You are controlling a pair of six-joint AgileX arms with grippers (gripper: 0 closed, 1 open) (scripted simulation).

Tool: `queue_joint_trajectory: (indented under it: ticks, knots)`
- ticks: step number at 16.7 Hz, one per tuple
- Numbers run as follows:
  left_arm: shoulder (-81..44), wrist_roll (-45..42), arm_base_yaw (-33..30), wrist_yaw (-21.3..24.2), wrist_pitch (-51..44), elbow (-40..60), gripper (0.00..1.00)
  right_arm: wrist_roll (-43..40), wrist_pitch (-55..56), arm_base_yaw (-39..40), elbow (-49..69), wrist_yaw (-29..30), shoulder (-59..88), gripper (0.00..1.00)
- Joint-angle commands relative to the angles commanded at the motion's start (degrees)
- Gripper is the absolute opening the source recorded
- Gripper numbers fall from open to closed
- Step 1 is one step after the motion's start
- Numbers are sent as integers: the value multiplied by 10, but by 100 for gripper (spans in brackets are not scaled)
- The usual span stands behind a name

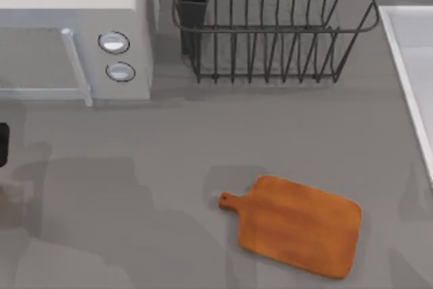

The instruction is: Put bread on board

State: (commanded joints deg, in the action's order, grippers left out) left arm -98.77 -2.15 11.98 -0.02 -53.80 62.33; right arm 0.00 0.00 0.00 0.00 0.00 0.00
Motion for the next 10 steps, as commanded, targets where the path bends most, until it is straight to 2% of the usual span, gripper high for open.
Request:
queue_joint_trajectory:
  ticks: [5, 10]
  knots:
    - [-46, -3, 2, 0, 110, -58, 100, 0, 0, 0, 0, 0, 0, 100]
    - [-52, -3, 2, 0, 119, -65, 100, 0, 0, 0, 0, 0, 0, 100]
